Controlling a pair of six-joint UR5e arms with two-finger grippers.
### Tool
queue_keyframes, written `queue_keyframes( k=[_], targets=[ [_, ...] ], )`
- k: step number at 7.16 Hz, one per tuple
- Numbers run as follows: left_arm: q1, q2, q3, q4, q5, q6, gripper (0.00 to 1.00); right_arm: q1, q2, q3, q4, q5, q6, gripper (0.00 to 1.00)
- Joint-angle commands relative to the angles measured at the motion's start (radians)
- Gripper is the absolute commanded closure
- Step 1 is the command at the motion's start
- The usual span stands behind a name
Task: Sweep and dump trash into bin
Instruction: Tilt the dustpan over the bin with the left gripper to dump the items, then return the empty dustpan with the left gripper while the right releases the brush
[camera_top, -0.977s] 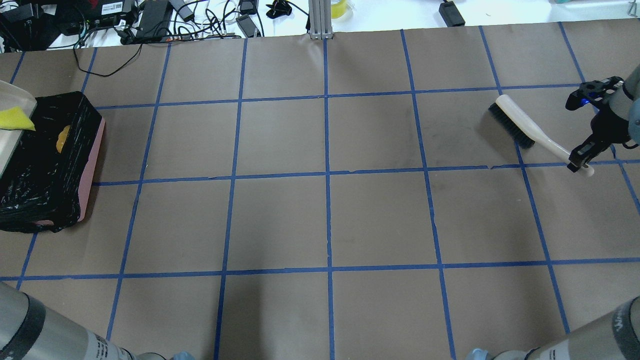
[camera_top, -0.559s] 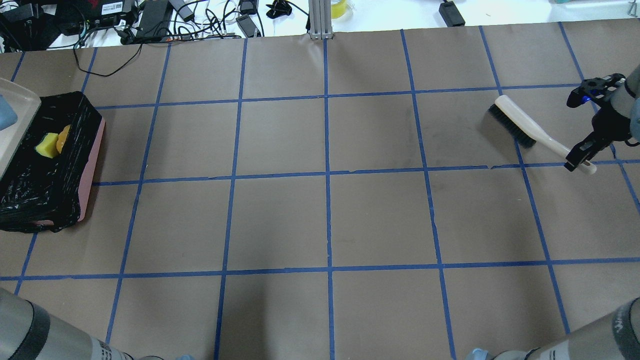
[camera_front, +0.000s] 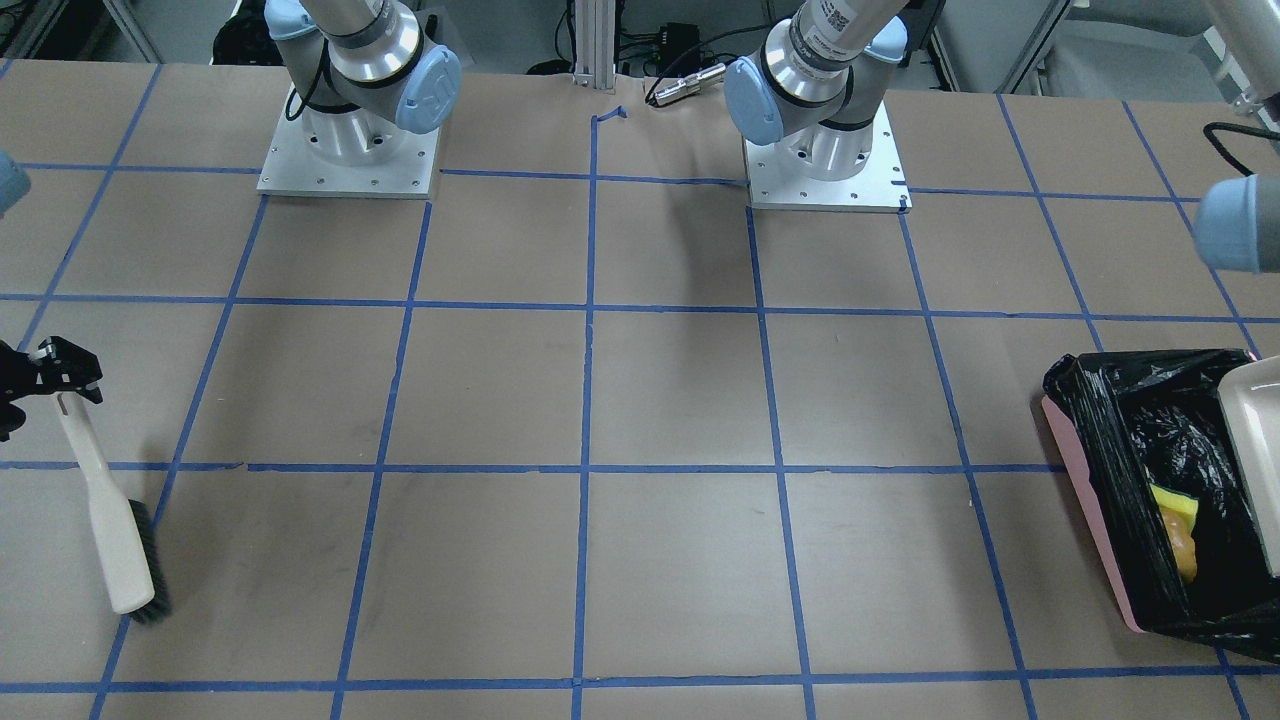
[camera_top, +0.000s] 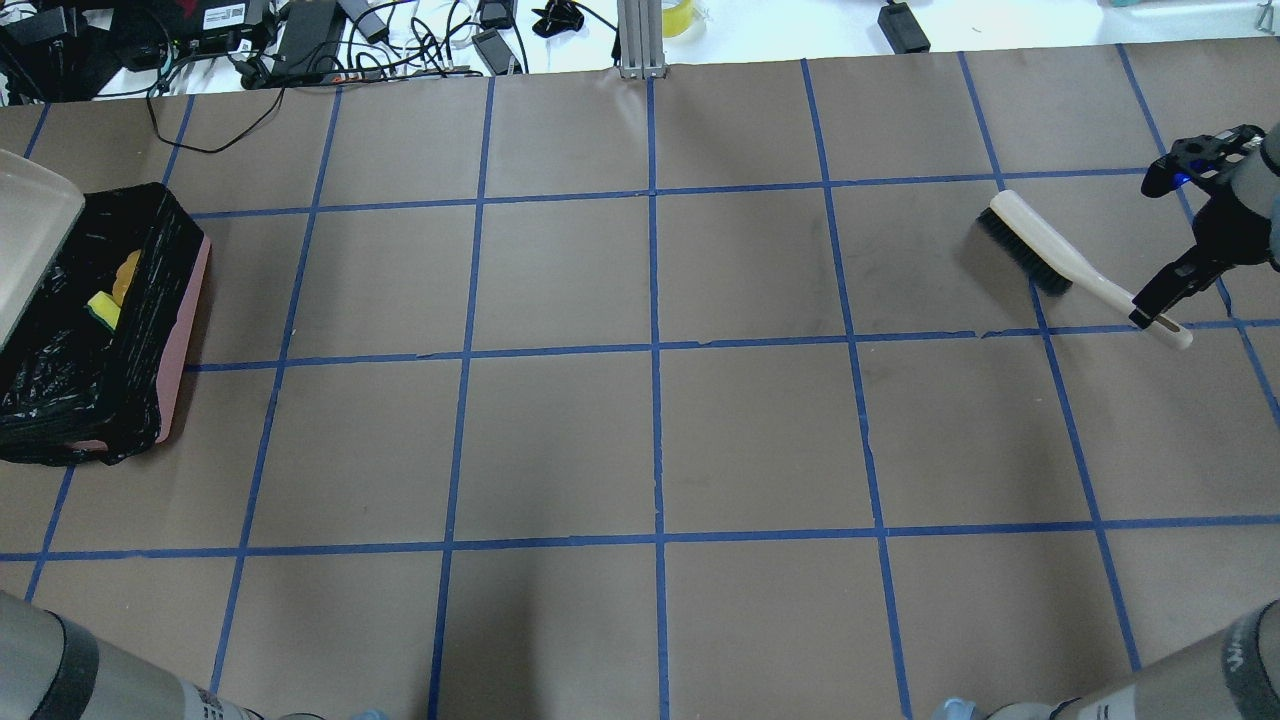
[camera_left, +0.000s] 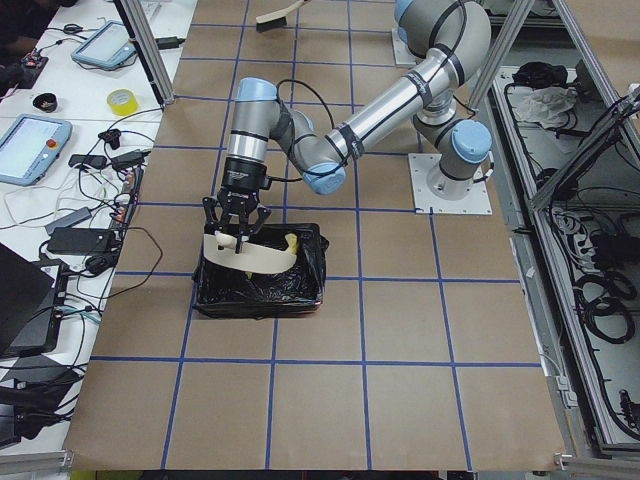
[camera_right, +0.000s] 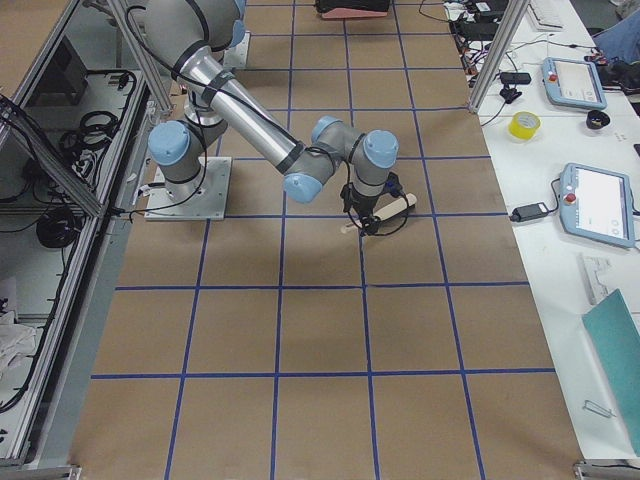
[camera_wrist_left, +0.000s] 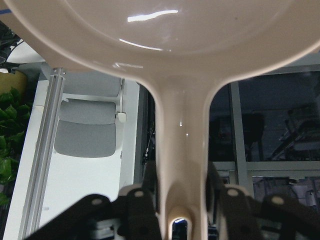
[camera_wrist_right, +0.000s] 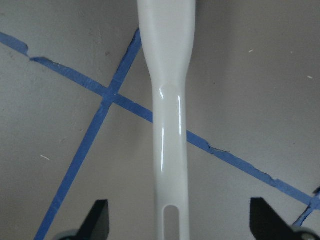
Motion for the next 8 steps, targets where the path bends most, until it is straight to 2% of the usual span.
queue_keyframes(
  k=[1,2,3,4,5,6,7,8],
  targets=[
    [0.01,0.043,0.09,-0.269,-0.156,-0.024,1.0,0.024,-0.033,-0.005,-0.002,0.002,0.086,0.0],
    [0.008,0.069,0.089,-0.333,-0.245,-0.038,1.0,0.045,-0.034,-0.021,-0.001,0.001,0.134,0.0],
    [0.004,0.065,0.092,-0.379,-0.264,-0.118,1.0,0.079,-0.034,-0.057,0.002,-0.001,0.168,0.0],
    [-0.001,0.071,0.092,-0.442,-0.381,-0.134,1.0,0.111,-0.034,-0.093,0.021,-0.003,0.212,0.01],
    [-0.004,0.081,0.108,-0.591,-0.527,-0.173,1.0,0.131,-0.036,-0.116,0.045,-0.001,0.266,0.01],
    [-0.028,0.077,0.122,-0.687,-0.595,-0.217,1.0,0.171,-0.043,-0.136,0.057,-0.007,0.312,0.01],
    [-0.074,0.062,0.116,-0.713,-0.6,-0.261,1.0,0.205,-0.047,-0.159,0.1,-0.013,0.374,0.01],
    [-0.118,0.043,0.112,-0.767,-0.65,-0.32,1.0,0.229,-0.057,-0.198,0.154,-0.013,0.437,0.0]
  ],
)
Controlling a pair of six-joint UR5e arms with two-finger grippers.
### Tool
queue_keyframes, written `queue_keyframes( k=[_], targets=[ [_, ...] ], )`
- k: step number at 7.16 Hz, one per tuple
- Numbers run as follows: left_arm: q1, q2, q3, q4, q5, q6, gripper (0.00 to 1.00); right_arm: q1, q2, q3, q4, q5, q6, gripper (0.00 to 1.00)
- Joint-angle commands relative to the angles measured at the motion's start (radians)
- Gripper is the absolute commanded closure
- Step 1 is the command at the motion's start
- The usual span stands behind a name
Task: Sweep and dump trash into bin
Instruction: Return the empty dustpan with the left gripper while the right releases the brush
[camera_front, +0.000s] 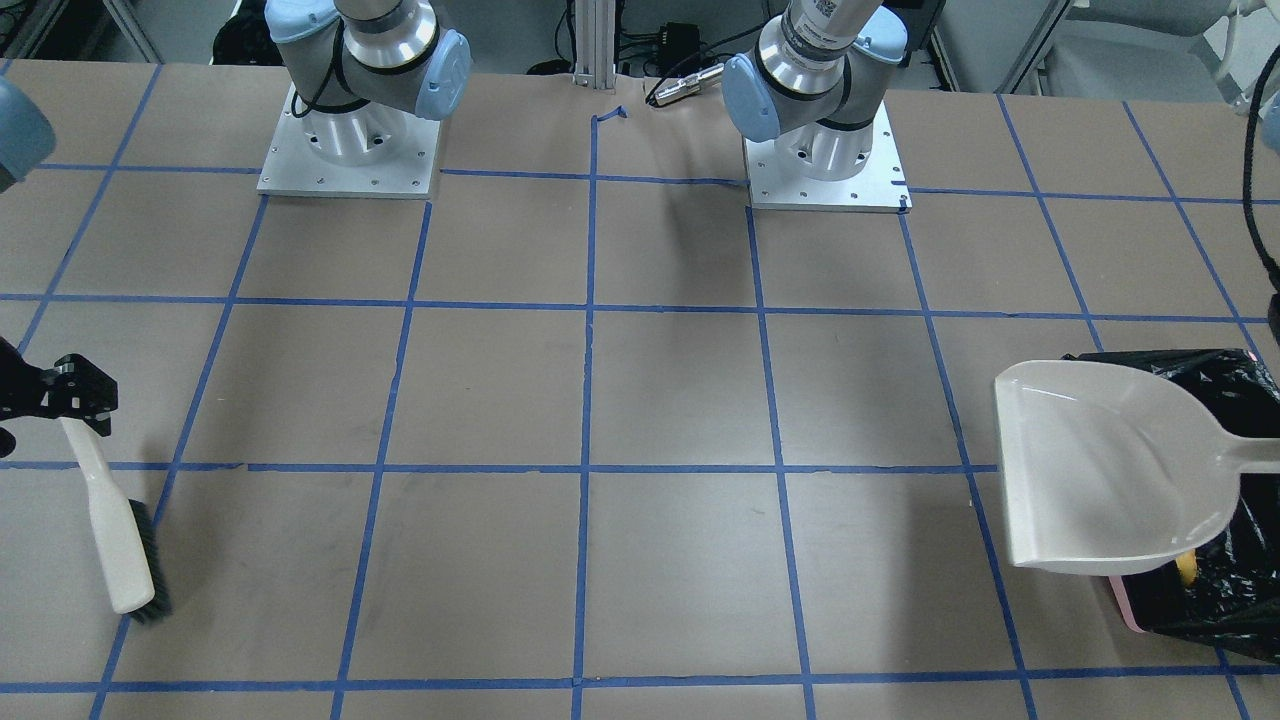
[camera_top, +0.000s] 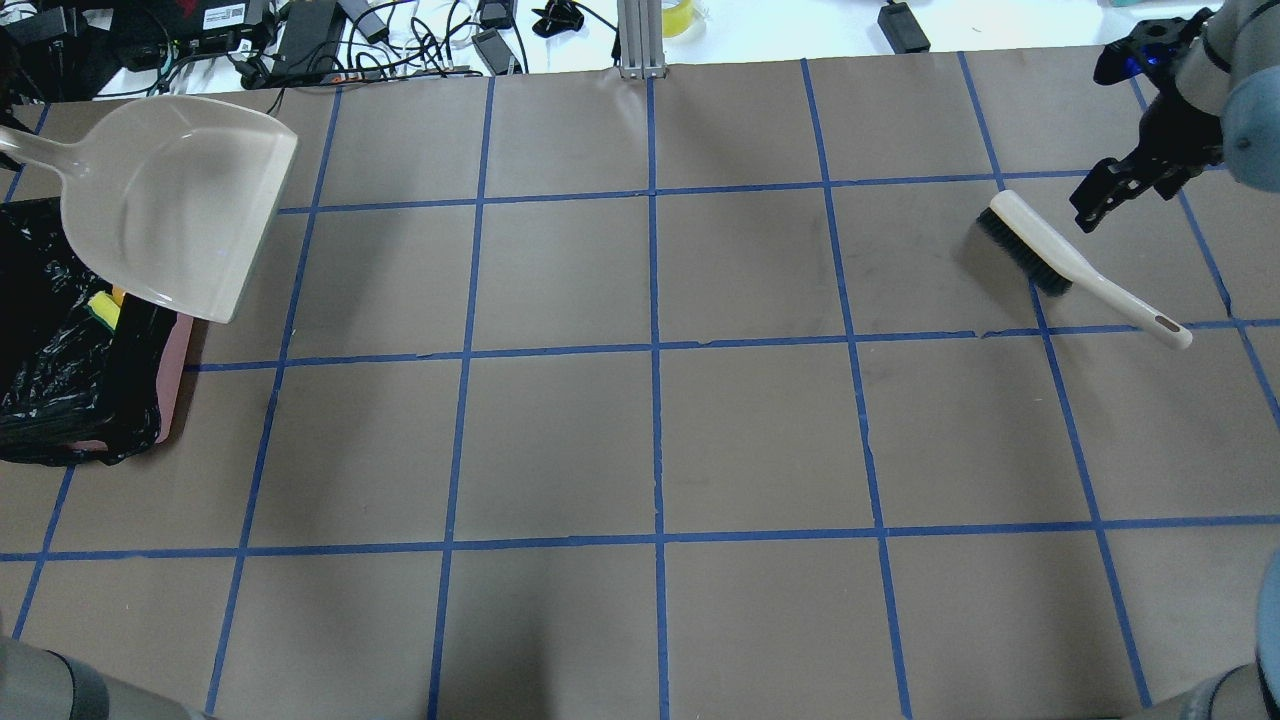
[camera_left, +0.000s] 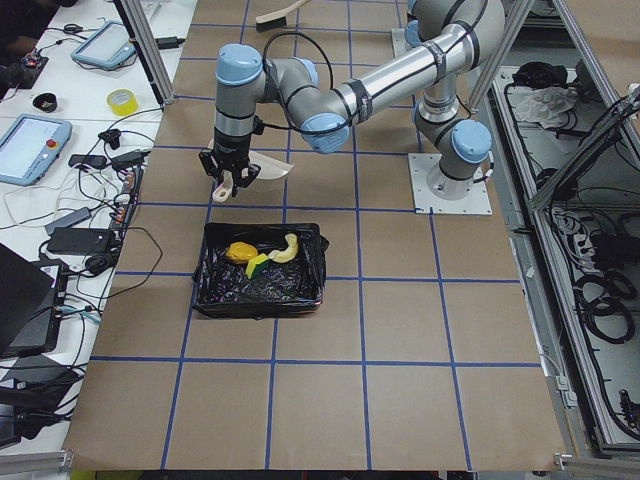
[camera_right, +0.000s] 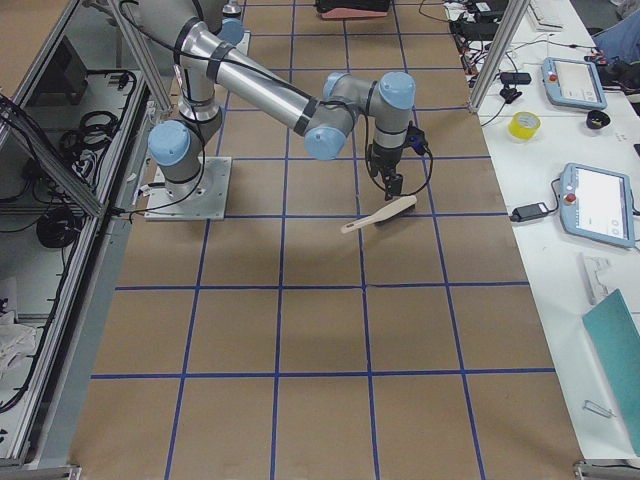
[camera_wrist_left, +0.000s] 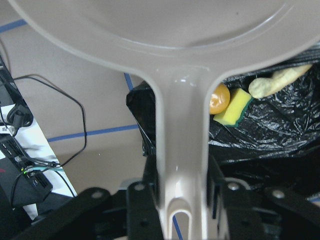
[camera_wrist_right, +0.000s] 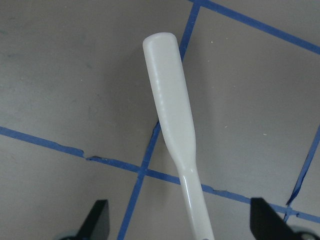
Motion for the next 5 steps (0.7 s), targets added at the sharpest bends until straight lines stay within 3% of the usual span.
queue_keyframes(
  k=[1,3,5],
  targets=[
    [-0.09,-0.048,-0.012,-0.123,-0.097,-0.182,1.0,0.083,-0.025,-0.075,0.12,-0.004,0.163,0.0],
    [-0.191,-0.106,-0.052,-0.139,-0.122,-0.357,1.0,0.176,-0.05,-0.135,0.216,-0.007,0.31,0.0],
    [-0.21,-0.174,-0.063,-0.099,-0.113,-0.375,1.0,0.287,-0.07,-0.184,0.289,-0.013,0.482,0.0]
  ],
)
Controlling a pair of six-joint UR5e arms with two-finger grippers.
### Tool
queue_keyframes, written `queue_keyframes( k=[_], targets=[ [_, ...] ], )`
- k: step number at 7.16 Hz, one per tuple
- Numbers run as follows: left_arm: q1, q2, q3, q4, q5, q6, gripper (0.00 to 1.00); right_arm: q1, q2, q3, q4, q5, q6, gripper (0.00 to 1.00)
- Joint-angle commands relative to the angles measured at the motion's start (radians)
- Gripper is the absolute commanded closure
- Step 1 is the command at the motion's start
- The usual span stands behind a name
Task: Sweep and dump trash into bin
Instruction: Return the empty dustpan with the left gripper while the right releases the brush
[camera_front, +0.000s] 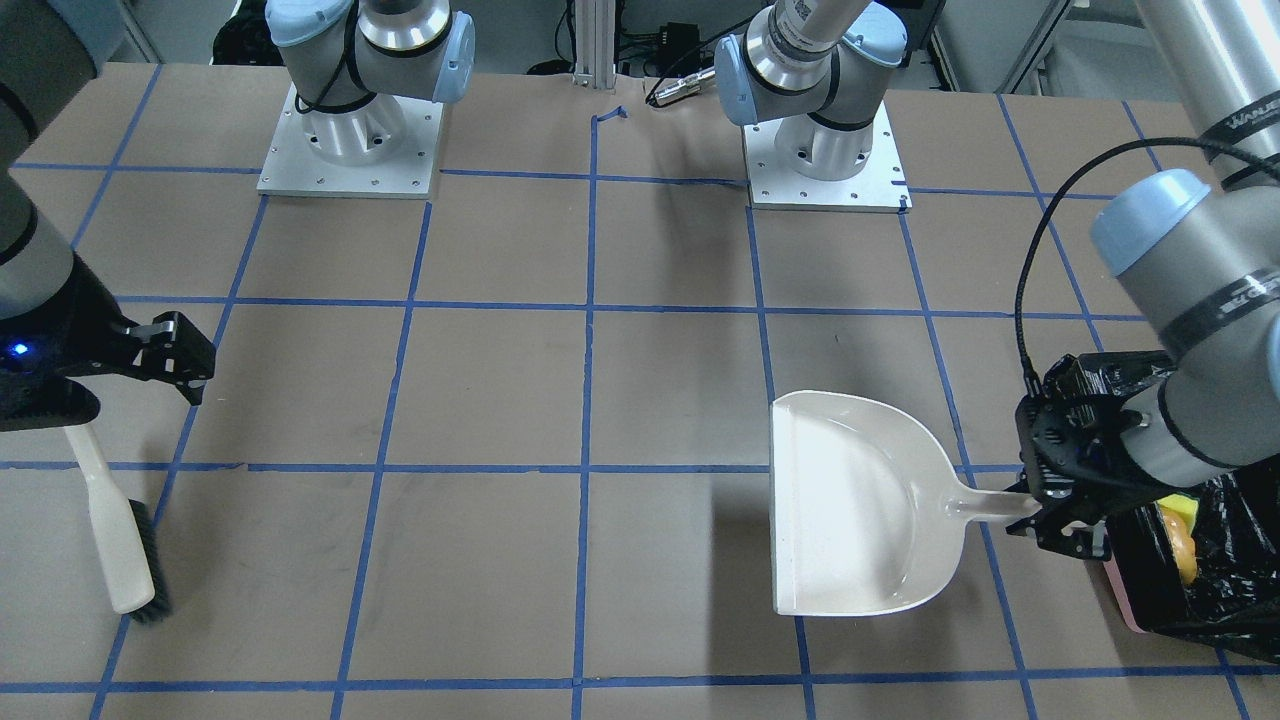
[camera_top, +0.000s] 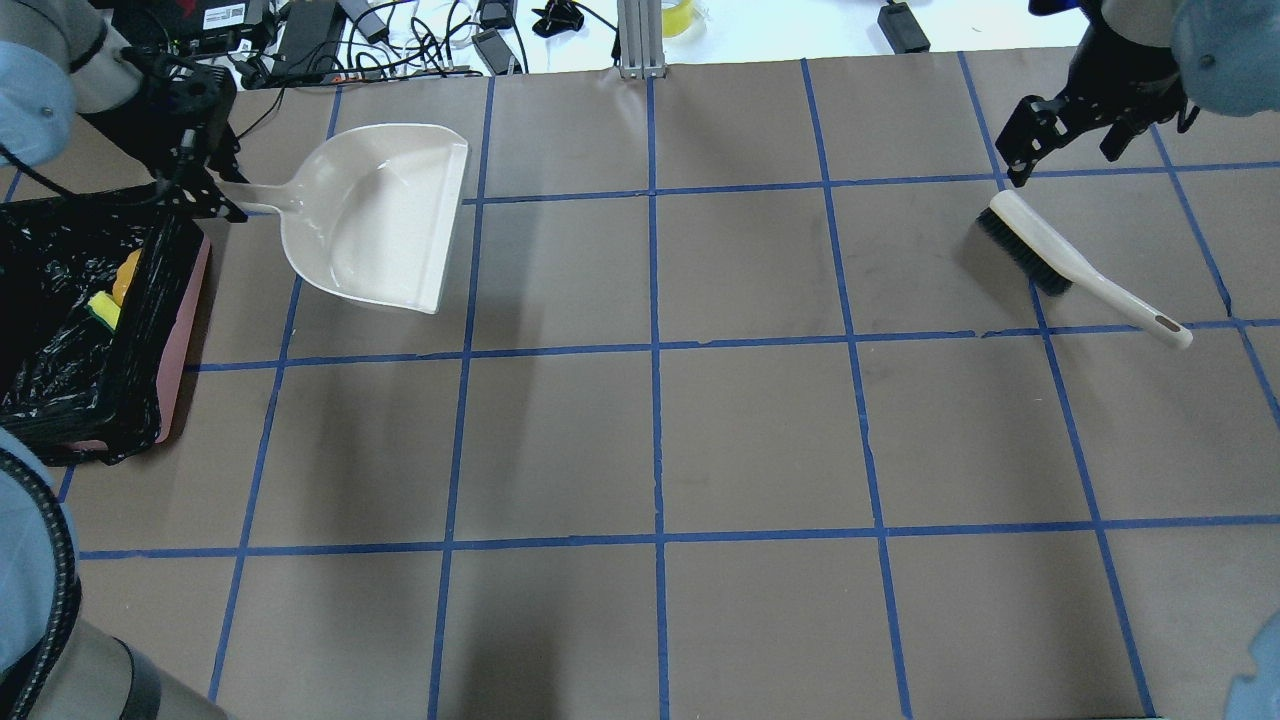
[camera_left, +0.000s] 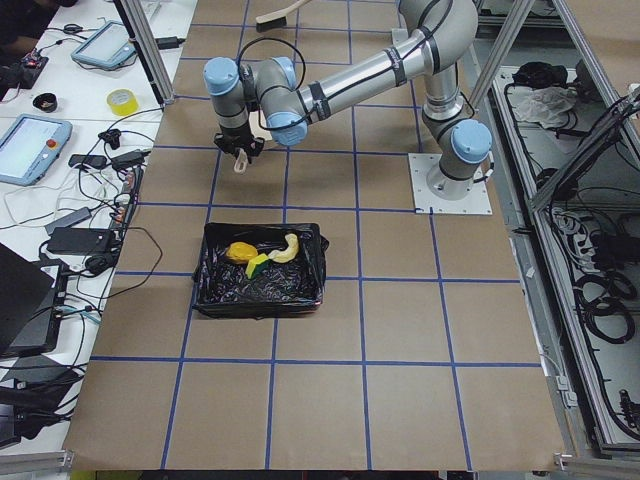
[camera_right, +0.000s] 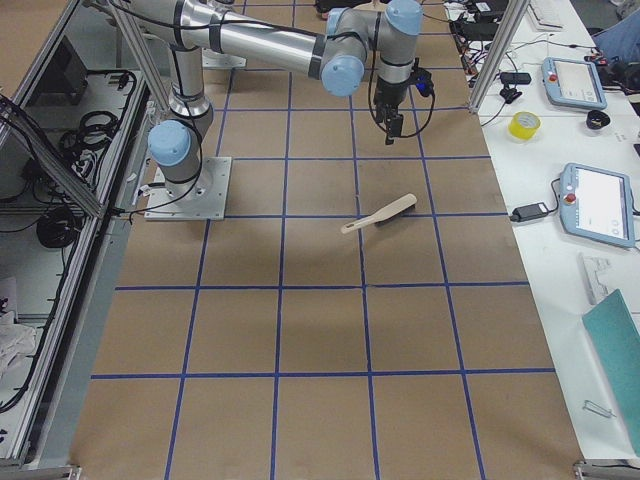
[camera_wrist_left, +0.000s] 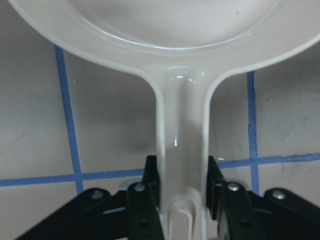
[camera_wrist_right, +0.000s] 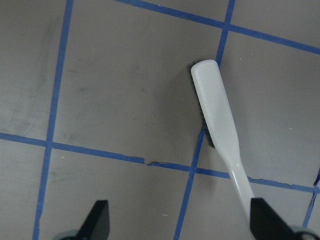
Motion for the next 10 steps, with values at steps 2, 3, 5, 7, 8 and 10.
queue_keyframes(
  k=[2,3,5,7,8,10],
  targets=[
    [-0.039,-0.083,-0.014,0.041,0.013,-0.101,1.0,0.189,-0.018,-0.038,0.079,-0.003,0.269,0.0],
    [-0.043,-0.102,-0.015,0.053,0.063,-0.115,1.0,0.239,-0.021,-0.039,0.1,-0.001,0.324,0.0],
    [-0.075,-0.103,-0.039,0.108,0.067,-0.161,1.0,0.289,-0.045,-0.039,0.101,-0.003,0.363,0.0],
    [-0.076,-0.103,-0.052,0.166,0.067,-0.146,1.0,0.283,-0.042,-0.041,0.091,0.012,0.348,0.0],
    [-0.077,-0.109,-0.058,0.182,0.065,-0.136,1.0,0.272,-0.044,-0.041,0.085,0.014,0.347,0.0],
    [-0.079,-0.109,-0.072,0.185,0.065,-0.136,0.99,0.255,-0.067,-0.038,0.038,0.015,0.348,0.01]
  ],
)
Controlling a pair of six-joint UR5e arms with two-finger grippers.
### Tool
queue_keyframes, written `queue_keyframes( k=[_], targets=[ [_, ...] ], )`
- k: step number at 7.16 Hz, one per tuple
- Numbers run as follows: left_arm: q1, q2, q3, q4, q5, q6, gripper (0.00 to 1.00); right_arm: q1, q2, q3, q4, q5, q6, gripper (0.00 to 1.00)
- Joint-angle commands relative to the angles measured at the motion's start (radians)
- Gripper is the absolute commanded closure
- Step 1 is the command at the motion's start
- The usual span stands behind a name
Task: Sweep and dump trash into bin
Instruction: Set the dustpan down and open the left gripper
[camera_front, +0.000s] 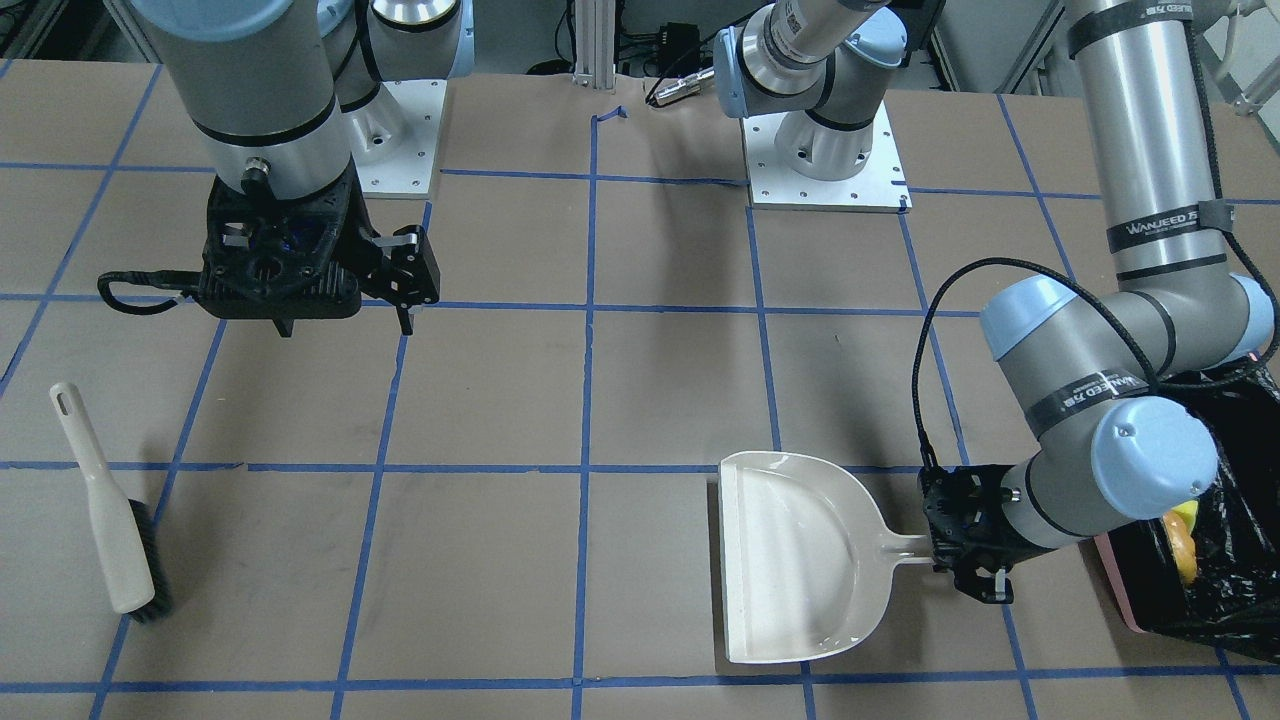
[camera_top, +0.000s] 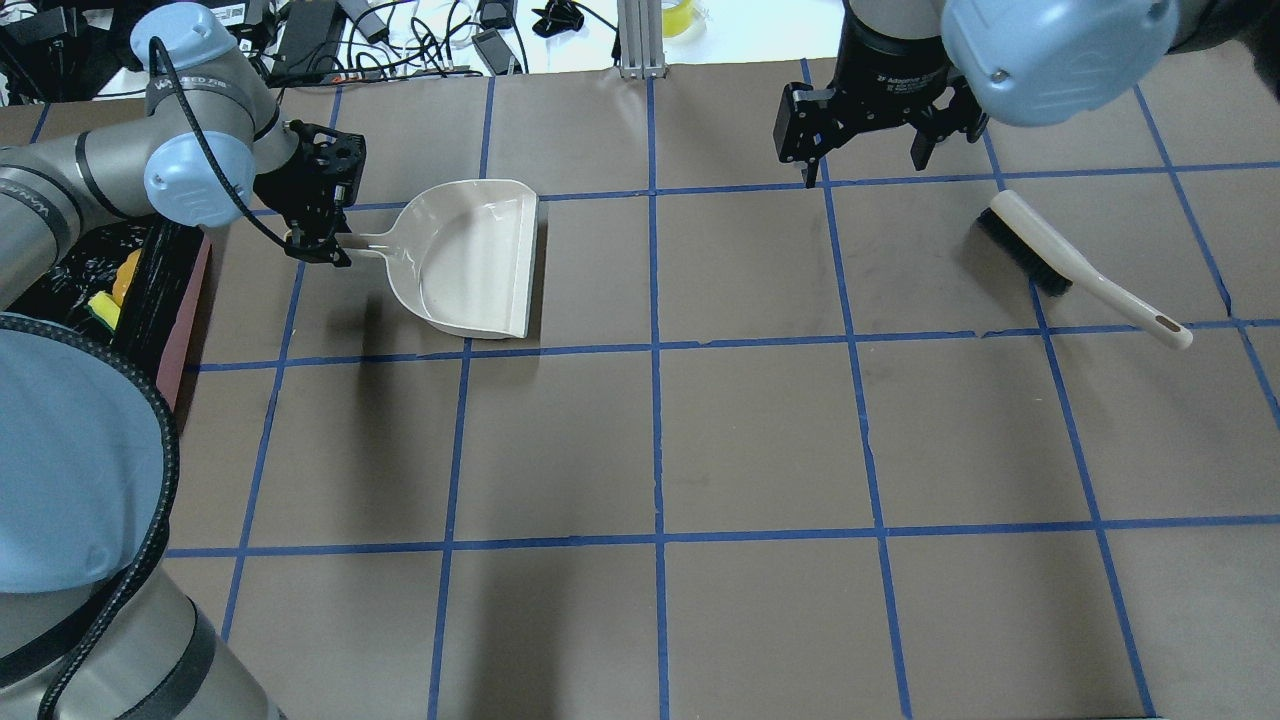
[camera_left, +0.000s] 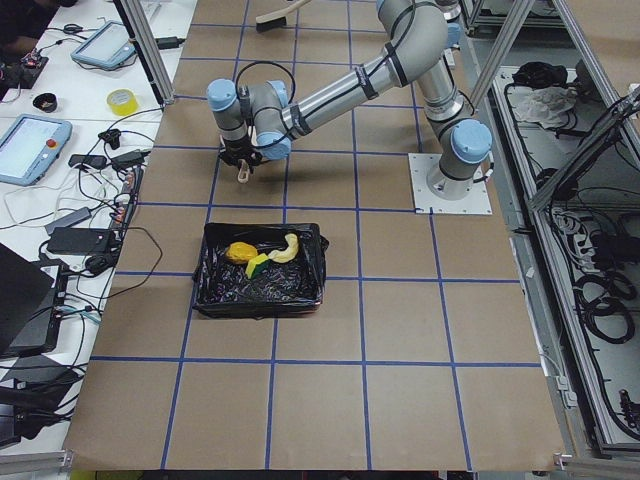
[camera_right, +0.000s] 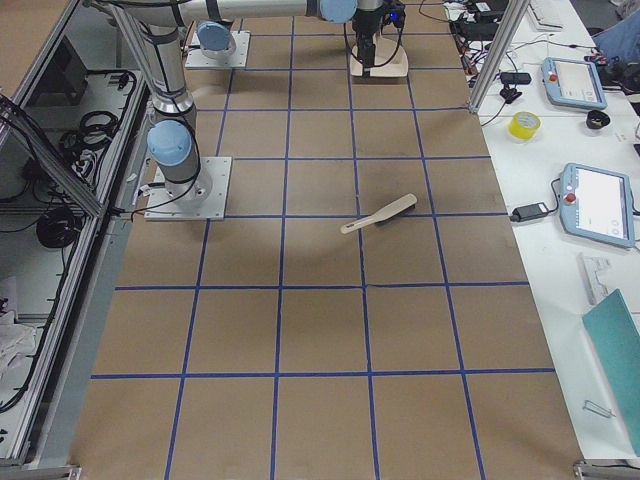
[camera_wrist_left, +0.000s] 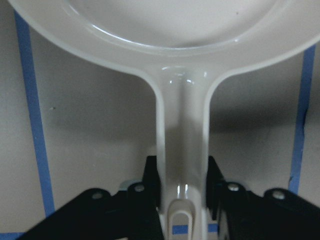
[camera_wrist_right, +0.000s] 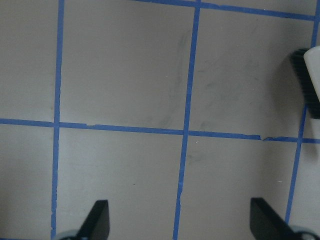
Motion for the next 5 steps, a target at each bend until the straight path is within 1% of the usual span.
queue_keyframes(
  k=[1,2,3,4,5],
  targets=[
    [-0.001,-0.002,-0.008,0.005,-0.002,0.0,0.57,-0.039,-0.011,0.008,-0.019,0.041,-0.001,0.0],
    [-0.001,0.0,-0.009,0.005,-0.003,-0.009,0.3,-0.054,-0.014,0.008,-0.016,0.068,-0.01,0.0],
    [-0.001,0.001,-0.009,0.004,-0.003,-0.024,0.13,-0.056,-0.016,0.008,-0.007,0.061,-0.022,0.0],
    [-0.003,0.021,-0.006,-0.002,-0.002,-0.064,0.06,-0.056,-0.025,0.008,0.014,0.063,-0.024,0.0],
    [-0.029,0.067,0.004,-0.019,0.003,-0.107,0.05,-0.056,-0.042,0.008,0.069,0.069,-0.024,0.0]
  ],
)
